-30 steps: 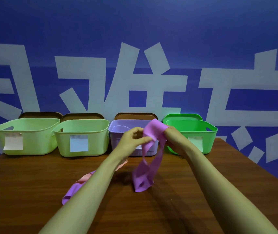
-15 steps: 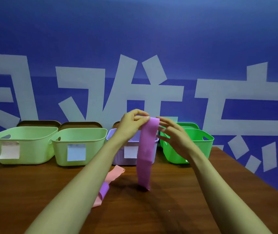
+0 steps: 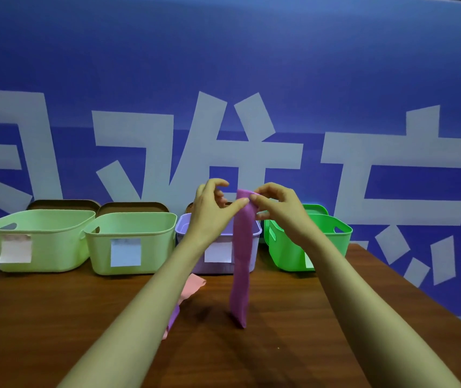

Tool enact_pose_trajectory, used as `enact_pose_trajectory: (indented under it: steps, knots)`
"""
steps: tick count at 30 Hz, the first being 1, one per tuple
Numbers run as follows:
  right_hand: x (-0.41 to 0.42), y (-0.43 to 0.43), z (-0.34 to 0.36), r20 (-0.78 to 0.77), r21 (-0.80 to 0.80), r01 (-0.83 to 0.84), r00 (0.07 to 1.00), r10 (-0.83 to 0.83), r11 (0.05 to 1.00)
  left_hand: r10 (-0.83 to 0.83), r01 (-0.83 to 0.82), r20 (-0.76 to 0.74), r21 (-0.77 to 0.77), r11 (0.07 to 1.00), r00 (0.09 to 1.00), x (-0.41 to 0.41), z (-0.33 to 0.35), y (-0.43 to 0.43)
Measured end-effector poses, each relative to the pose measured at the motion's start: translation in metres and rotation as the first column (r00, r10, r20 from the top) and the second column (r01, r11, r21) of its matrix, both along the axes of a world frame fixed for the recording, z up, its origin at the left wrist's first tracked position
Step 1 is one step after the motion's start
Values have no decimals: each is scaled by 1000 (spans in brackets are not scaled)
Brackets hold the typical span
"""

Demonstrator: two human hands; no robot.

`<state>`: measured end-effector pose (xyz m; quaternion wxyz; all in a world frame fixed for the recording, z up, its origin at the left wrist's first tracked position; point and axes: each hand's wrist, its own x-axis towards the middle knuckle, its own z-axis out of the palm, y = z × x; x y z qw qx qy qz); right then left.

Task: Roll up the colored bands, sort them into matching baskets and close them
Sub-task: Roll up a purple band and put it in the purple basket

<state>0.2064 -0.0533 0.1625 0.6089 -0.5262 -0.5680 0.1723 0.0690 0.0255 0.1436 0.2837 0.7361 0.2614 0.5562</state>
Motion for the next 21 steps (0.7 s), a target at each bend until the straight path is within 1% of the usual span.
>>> enact_pose_trajectory:
  steps: [1,2,4,5,6,7,9,10,11,12,13,14,16,17,18,19,20,21]
  knots:
    - [-1,0,2,-58,11,-3,998,4,1000,-80,81,21,-48,996,997,0,-5,0]
    - [-2,-1,4,-111,14,-6,994,8,1000,-164,164,4,-72,984,987,0,-11,-1]
    - [-4,-2,9,-176,-9,-47,983,45,999,-298,290,-136,-82,954,945,5,-23,-8]
    - [-6,-2,12,-184,-27,-85,980,79,996,-333,320,-186,-96,942,924,8,-28,-12]
    - [-6,-4,15,-182,-47,-127,976,116,991,-339,322,-199,-114,940,920,11,-30,-15]
    - [-6,-5,16,-184,-72,-163,972,148,984,-332,311,-175,-137,941,927,13,-30,-14]
    - [-1,-10,19,-169,-117,-208,968,187,971,-345,323,-67,-224,919,936,15,-28,-9]
    - [2,-12,19,-110,-123,-194,977,180,973,-377,360,-12,-265,894,926,14,-26,-6]
    - [6,-14,19,-8,-122,-157,987,158,980,-426,415,32,-301,858,904,13,-26,-5]
    - [9,-15,19,122,-122,-106,985,121,987,-468,459,57,-327,826,882,12,-26,-7]
    - [10,-16,18,253,-130,-50,964,82,990,-500,491,69,-350,798,863,11,-27,-10]
    - [11,-15,18,366,-146,1,929,53,989,-525,516,85,-371,772,847,10,-30,-12]
    - [11,-12,16,532,-181,70,846,38,981,-548,548,130,-410,729,826,9,-39,-11]
    - [10,-9,13,616,-170,116,788,14,979,-546,543,127,-421,726,828,7,-45,-8]
    - [9,-7,11,686,-128,171,727,-38,977,-548,529,92,-431,731,832,5,-50,-5]
    - [8,-3,8,717,-61,222,688,-112,973,-553,513,46,-446,734,832,4,-55,-2]
    - [9,0,6,705,13,265,681,-197,964,-556,494,6,-468,733,831,2,-62,0]
    - [10,3,5,657,83,304,699,-281,949,-561,478,-30,-488,730,827,2,-70,1]
